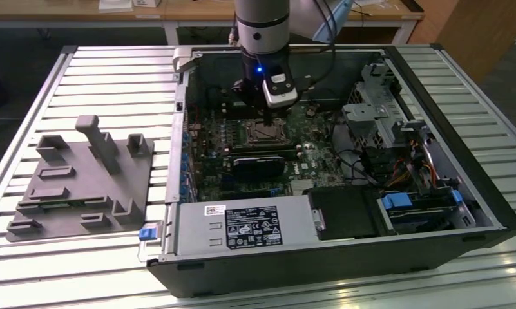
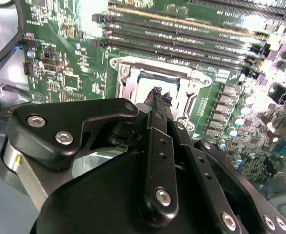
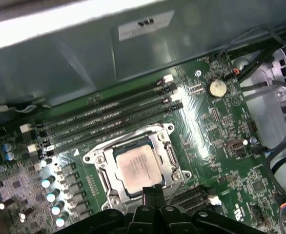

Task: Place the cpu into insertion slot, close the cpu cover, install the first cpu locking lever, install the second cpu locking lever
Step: 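Install the second cpu locking lever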

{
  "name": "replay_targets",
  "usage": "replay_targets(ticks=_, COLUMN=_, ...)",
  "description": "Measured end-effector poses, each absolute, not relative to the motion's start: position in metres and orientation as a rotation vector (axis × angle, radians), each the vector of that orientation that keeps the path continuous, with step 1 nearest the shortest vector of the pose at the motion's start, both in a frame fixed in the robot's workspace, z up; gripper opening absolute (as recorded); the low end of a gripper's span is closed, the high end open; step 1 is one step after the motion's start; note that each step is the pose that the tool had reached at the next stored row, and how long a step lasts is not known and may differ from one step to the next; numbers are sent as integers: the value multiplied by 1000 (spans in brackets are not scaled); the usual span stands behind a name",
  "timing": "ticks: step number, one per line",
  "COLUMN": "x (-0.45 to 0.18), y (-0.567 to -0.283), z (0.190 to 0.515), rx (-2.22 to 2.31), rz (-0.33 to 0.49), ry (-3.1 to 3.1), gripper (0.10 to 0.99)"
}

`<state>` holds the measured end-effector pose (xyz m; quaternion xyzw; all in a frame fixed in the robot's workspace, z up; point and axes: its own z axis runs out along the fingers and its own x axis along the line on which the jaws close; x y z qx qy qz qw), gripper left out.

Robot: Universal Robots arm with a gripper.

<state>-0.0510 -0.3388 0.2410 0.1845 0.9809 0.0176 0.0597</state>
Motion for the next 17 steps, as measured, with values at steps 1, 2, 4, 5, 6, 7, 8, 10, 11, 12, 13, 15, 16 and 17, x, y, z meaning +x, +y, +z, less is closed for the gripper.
replay_targets(ticks=1, x=-51, y=-340, z=241, rx=559, rz=53, ry=2970, gripper=106)
replay_targets(ticks=2, x=-51, y=-342, z=241, rx=559, rz=54, ry=2970, gripper=106)
replay_targets(ticks=4, x=-51, y=-345, z=240, rx=559, rz=54, ry=2970, gripper=106)
replay_targets(ticks=5, x=-51, y=-346, z=240, rx=559, rz=53, ry=2970, gripper=106)
replay_targets(ticks=6, x=-51, y=-347, z=240, rx=559, rz=53, ry=2970, gripper=106)
replay_targets(ticks=7, x=-51, y=-348, z=239, rx=559, rz=53, ry=2970, gripper=106)
replay_targets(ticks=8, x=-51, y=-349, z=239, rx=558, rz=53, ry=2970, gripper=106)
replay_targets(ticks=10, x=-51, y=-350, z=237, rx=553, rz=54, ry=2970, gripper=106)
replay_targets(ticks=11, x=-51, y=-351, z=236, rx=547, rz=54, ry=2972, gripper=106)
replay_targets(ticks=12, x=-51, y=-352, z=236, rx=539, rz=55, ry=2973, gripper=106)
replay_targets(ticks=13, x=-51, y=-352, z=235, rx=531, rz=55, ry=2975, gripper=106)
replay_targets(ticks=15, x=-51, y=-354, z=234, rx=518, rz=56, ry=2977, gripper=106)
replay_targets(ticks=16, x=-51, y=-355, z=234, rx=514, rz=56, ry=2978, gripper=106)
replay_targets(ticks=17, x=-51, y=-357, z=233, rx=511, rz=56, ry=2979, gripper=106)
